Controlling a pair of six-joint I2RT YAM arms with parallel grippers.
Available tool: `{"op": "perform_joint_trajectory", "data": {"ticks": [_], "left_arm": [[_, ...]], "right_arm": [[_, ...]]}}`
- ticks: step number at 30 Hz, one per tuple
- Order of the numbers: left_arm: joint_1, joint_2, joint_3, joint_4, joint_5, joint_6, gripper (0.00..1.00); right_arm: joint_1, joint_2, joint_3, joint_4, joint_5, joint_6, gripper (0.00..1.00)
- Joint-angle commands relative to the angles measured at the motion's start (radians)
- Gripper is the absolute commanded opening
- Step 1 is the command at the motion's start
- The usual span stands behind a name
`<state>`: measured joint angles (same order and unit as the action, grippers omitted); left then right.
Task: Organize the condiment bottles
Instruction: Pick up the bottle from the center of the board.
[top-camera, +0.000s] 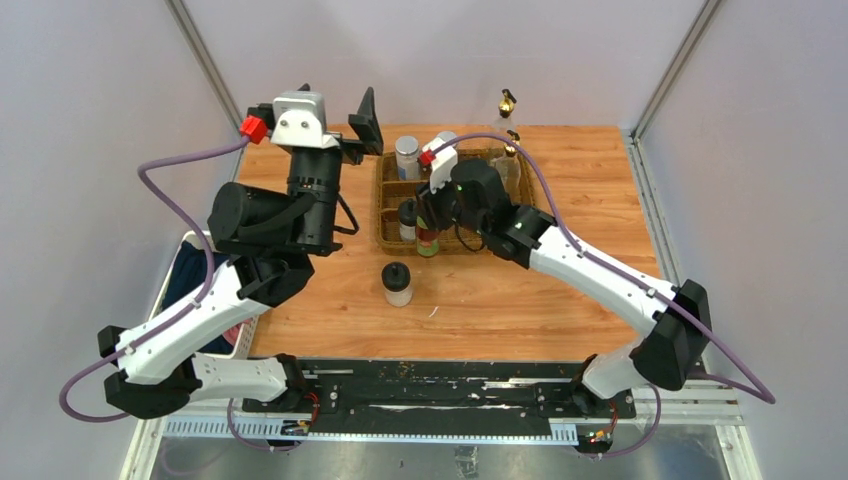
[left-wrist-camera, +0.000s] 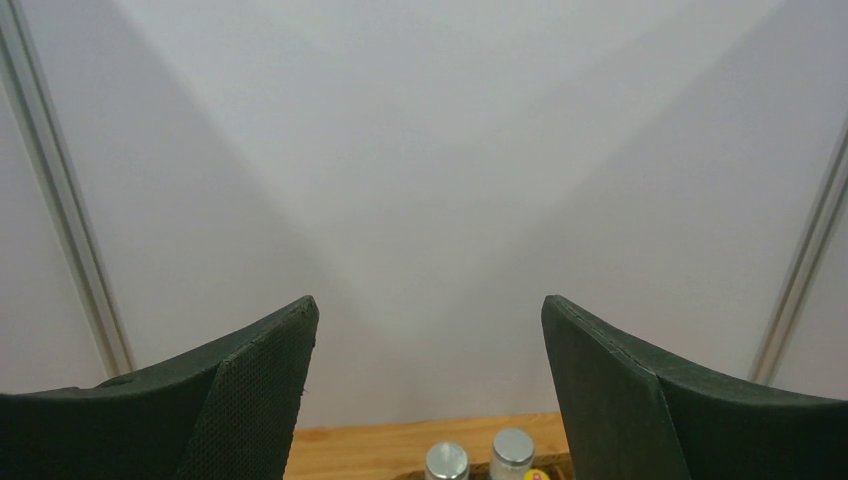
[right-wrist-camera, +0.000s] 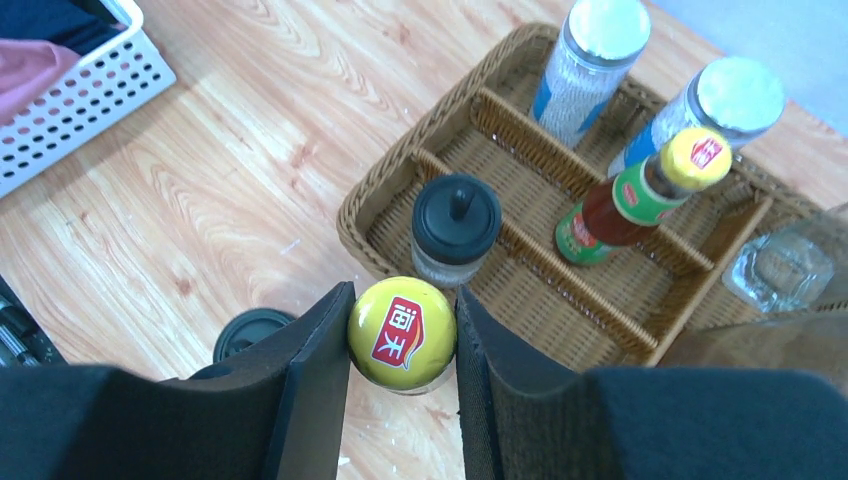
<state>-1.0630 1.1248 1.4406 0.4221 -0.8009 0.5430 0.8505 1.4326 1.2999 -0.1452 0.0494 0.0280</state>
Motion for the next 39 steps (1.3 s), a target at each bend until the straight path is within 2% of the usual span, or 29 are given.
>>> {"op": "perform_joint_trajectory", "data": {"ticks": [1,17,32,39], "left_arm": [[-0.003,0.007,0.062,0.059,0.001,0.044,0.88],[-0.003,0.018,0.109,0.121,0.011,0.089,0.86],[-0.003,0.006,0.099,0.131,0.012,0.104,0.86],[-0.003,0.005,0.101,0.130,0.023,0.109,0.86]], "right_arm": [[0.004,0.013,0.133,0.023,-0.018,-0.054,0.00],[0.003,0.141,0.436,-0.038,-0.034,-0.121,0.00],[-0.027,0.206,0.564,-0.053,-0.034,-0.144,0.00],[-0.046,0.256,0.651,-0.069,-0.089,-0.154,0.00]]}}
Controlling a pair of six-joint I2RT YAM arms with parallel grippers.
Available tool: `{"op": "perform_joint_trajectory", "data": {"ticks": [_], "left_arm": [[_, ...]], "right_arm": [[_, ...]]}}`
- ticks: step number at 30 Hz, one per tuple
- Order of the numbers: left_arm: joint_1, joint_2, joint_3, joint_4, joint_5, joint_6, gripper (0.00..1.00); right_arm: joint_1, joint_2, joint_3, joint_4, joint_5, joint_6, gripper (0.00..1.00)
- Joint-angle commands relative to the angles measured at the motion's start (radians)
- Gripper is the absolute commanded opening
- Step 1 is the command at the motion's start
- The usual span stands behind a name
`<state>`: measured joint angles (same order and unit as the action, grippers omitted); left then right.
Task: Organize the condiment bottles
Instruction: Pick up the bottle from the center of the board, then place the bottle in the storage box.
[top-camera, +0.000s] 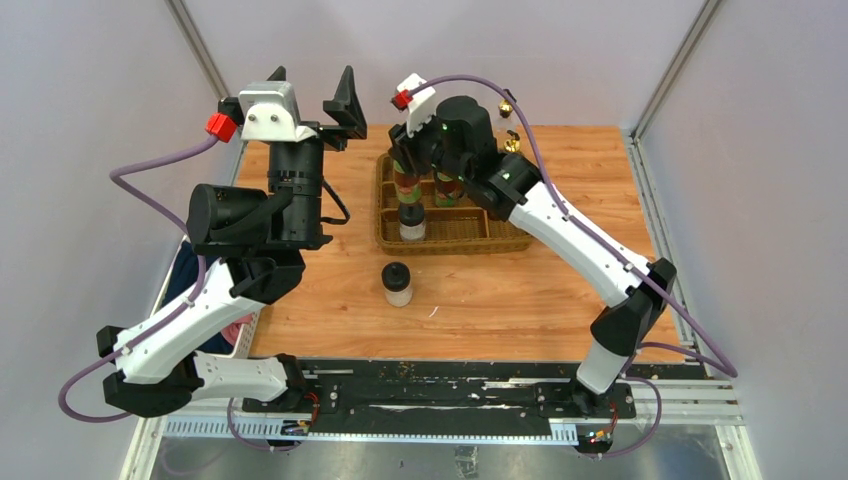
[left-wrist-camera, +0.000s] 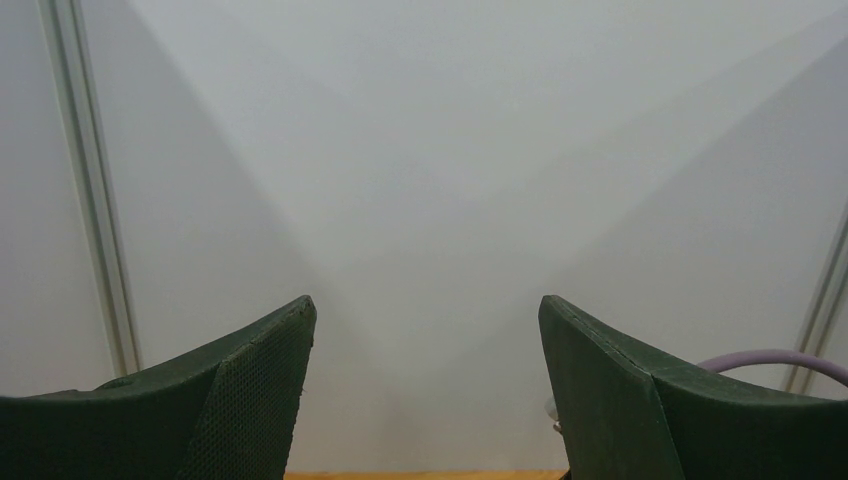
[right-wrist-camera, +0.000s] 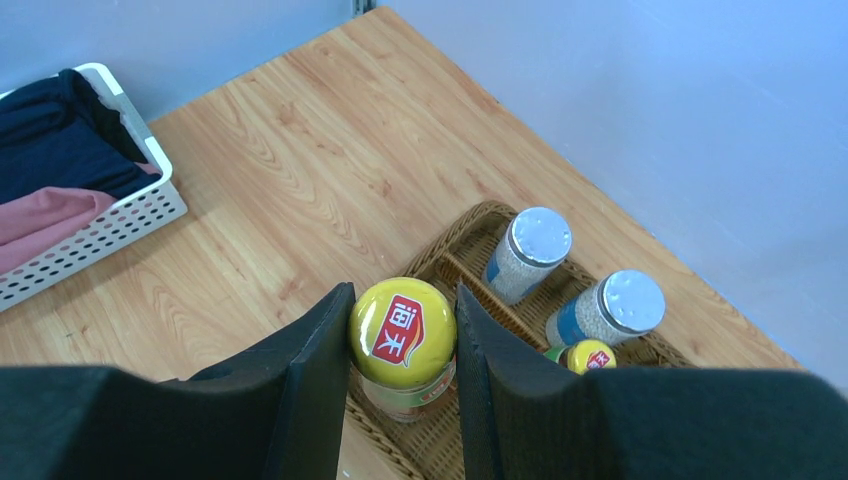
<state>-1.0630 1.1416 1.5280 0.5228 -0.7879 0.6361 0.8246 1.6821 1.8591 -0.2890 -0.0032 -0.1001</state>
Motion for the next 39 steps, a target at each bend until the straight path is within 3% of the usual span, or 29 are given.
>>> {"op": "perform_joint_trajectory", "data": {"ticks": [1,22,39], "left_arm": [[-0.003,-0.012,0.014,0.028,0.011,0.015,0.86],[-0.003,-0.016,-0.004,0.029,0.016,0.015,0.85],[0.027,-0.021,-0.051,0.039,0.018,-0.014,0.85]], "right_arm": [[-0.025,0.017,0.105,0.074,-0.041,-0.026,0.00],[-0.160,0.292,0.359,0.064,-0.181,0.017,0.00],[-0.190,0.334,0.212,0.180,-0.228,0.052,0.00]]}}
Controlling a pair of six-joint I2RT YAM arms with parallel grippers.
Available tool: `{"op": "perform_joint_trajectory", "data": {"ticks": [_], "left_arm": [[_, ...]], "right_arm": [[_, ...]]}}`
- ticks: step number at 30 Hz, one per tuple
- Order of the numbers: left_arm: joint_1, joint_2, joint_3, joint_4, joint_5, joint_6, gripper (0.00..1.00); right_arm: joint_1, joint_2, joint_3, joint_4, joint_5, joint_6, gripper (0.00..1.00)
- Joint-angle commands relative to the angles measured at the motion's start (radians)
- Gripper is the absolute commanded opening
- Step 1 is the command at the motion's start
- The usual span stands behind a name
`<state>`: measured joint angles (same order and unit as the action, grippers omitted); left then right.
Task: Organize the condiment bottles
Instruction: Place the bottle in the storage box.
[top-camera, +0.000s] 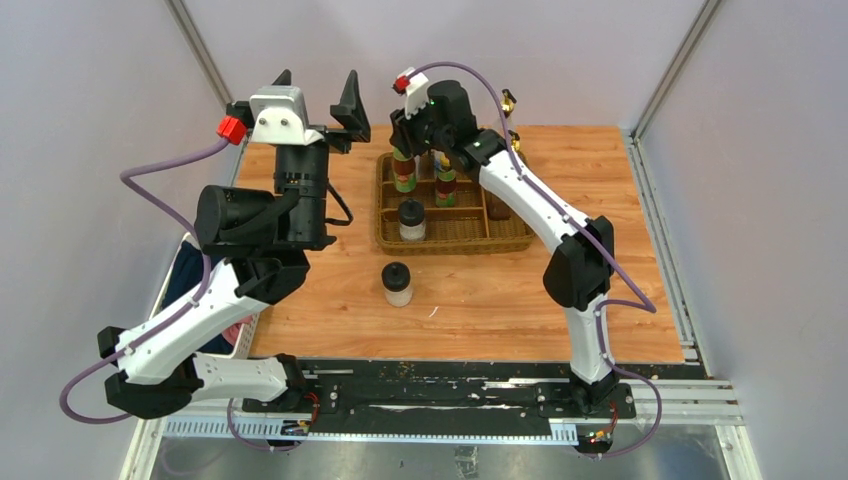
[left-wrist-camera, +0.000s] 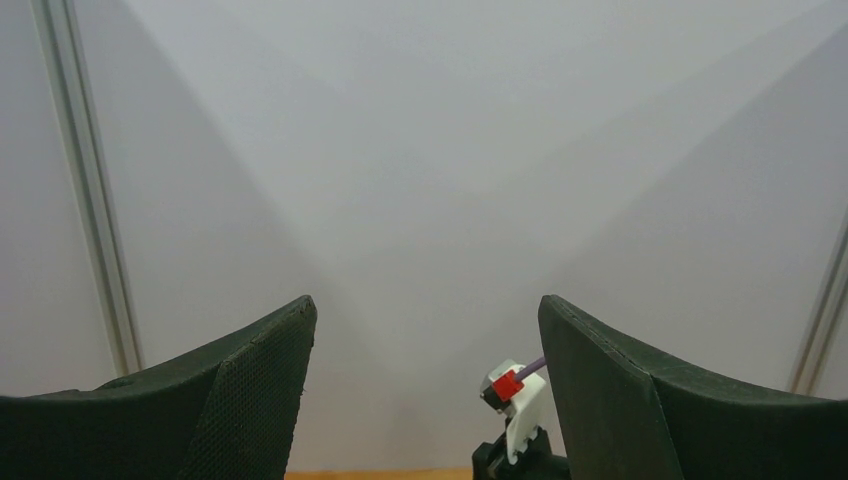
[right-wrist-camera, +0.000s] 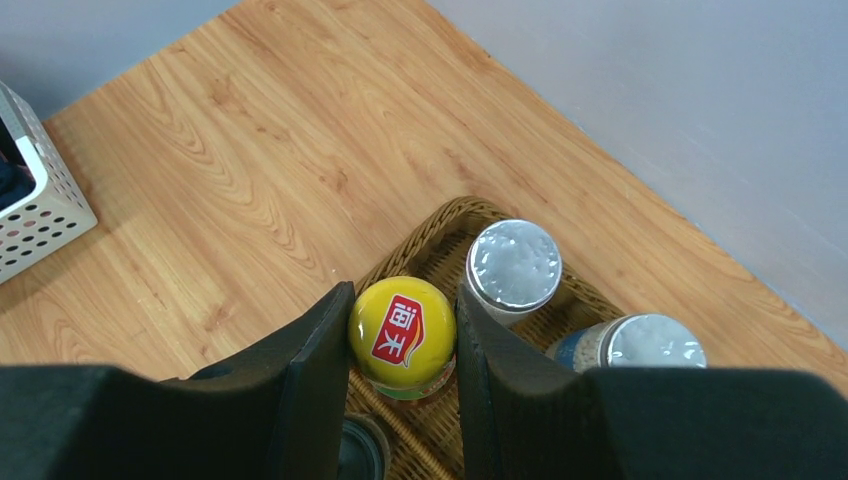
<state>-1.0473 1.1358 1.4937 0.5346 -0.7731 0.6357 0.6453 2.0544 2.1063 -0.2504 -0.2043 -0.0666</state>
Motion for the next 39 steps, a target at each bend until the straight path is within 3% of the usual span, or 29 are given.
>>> {"op": "perform_joint_trajectory", "data": {"ticks": [1,39], "left_arm": [[0.015,-0.016,-0.020,0.027,0.004,-0.017,0.85],[0.131,-0.011,-0.123,0.027,0.042,-0.131,0.85]], "right_arm": [[-0.012,-0.038,-0.046,0.148,-0.030,0.021,0.00],[-0.049,0.006,-0.223,0.312,-0.076,0.035,0.00]]}}
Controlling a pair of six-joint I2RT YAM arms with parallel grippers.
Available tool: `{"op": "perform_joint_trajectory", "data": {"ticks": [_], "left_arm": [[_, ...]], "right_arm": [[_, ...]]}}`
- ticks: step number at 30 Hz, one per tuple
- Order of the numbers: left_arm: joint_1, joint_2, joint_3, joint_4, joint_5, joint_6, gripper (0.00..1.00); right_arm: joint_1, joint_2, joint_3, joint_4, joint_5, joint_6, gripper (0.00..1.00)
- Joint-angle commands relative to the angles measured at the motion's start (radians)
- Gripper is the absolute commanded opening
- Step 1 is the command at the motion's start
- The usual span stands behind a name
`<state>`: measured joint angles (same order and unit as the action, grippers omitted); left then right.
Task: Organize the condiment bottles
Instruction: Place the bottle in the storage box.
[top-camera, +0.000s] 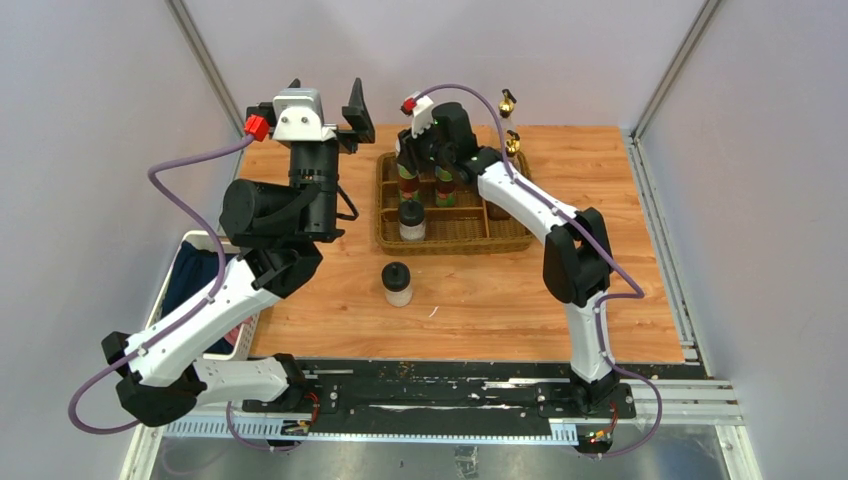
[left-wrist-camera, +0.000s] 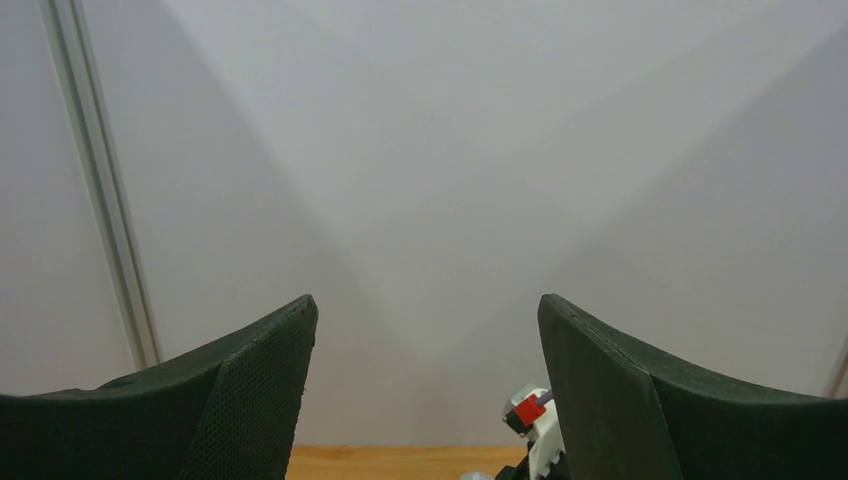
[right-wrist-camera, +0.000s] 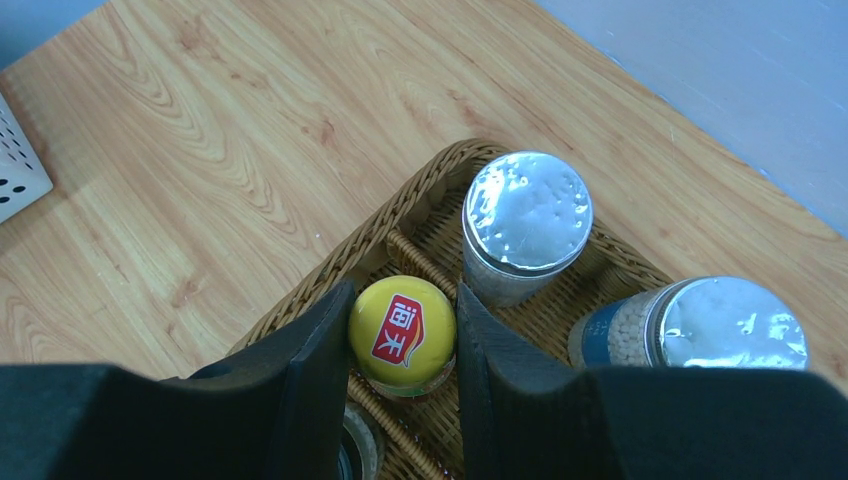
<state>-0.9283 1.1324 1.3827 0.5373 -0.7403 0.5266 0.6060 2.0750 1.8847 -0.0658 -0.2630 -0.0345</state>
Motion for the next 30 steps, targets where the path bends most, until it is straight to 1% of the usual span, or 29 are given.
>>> {"op": "perform_joint_trajectory", "data": {"ticks": [1,23,24,25,26,30], "left_arm": [[0.015,-0.008,-0.013,0.023,0.011,-0.024,0.85],[0.036,-0.019,-0.048,0.022,0.018,-0.067,0.85],[0.036,-0.019,-0.047,0.021,0.016,-0.069,0.86],[0.036,-0.019,-0.046,0.019,0.016,-0.072,0.86],[0.036,-0.019,-0.046,0.015,0.016,-0.075,0.86],[0.036,-0.024,-0.046,0.010,0.010,-0.087,0.93]], "right_arm": [[-0.010,-0.015,-0.005,0.131,-0.018,0.002,0.00],[0.002,-0.072,-0.154,0.208,-0.001,-0.001,0.00],[0.004,-0.077,-0.161,0.210,0.004,-0.004,0.03],[0.004,-0.081,-0.167,0.210,0.007,-0.006,0.11],[0.008,-0.084,-0.173,0.210,0.010,-0.008,0.17],[0.011,-0.100,-0.189,0.213,0.019,-0.011,0.38]]}}
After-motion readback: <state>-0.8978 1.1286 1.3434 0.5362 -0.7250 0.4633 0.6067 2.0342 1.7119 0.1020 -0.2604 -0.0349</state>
